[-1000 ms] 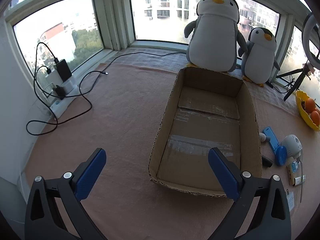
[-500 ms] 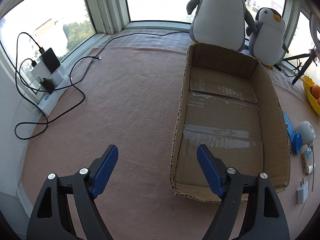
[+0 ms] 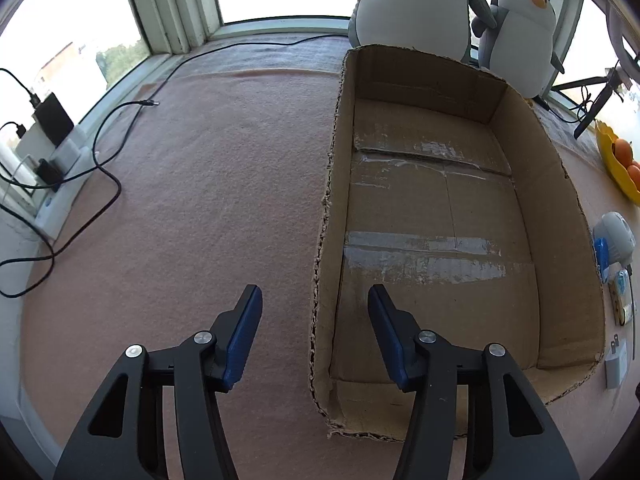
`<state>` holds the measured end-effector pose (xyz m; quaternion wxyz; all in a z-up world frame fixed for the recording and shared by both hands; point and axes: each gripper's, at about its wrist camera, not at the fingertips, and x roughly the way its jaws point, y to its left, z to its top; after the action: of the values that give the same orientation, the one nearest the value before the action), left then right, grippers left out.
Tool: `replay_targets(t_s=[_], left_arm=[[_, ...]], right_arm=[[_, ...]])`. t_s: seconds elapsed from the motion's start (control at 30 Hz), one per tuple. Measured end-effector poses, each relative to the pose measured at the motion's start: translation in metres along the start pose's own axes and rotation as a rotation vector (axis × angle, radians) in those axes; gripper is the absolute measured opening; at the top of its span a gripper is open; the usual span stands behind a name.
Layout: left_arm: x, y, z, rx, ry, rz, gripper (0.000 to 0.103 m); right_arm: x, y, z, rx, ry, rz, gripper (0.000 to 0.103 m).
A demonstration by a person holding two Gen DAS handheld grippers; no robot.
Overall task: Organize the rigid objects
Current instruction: 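Move the left tool over the cardboard box and the right tool toward the white charger, then grasp the white USB charger with the right gripper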
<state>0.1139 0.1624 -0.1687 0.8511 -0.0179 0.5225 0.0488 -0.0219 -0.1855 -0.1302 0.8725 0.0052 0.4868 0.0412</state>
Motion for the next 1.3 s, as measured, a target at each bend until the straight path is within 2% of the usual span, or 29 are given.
replay_targets(t_s=[0.03,0.17,0.43,0.7,1.03,1.3], left_arm=[[0.001,-0.002,-0.001,0.005,0.004,-0.004,0.05],[0.002,-0.003,-0.001,0.013,-0.001,-0.017,0.048],[0.003,-0.002,0.001,0.018,-0.006,-0.029,0.048],[0.003,-0.005,0.001,0.02,-0.014,-0.024,0.048],[0.004,-0.004,0.0,0.018,-0.014,-0.025,0.048],[0.004,-0.004,0.0,0.015,-0.012,-0.026,0.048]], right_arm=[[0.005,0.001,0.001,-0.004,0.012,0.005,0.076],[0.023,0.004,0.003,-0.025,0.064,0.013,0.066],[0.044,0.01,0.005,-0.076,0.12,-0.005,0.059],[0.057,0.008,0.005,-0.067,0.16,0.008,0.038],[0.059,0.005,0.008,-0.039,0.151,0.044,0.033],[0.052,0.017,0.017,-0.06,0.1,0.04,0.032]])
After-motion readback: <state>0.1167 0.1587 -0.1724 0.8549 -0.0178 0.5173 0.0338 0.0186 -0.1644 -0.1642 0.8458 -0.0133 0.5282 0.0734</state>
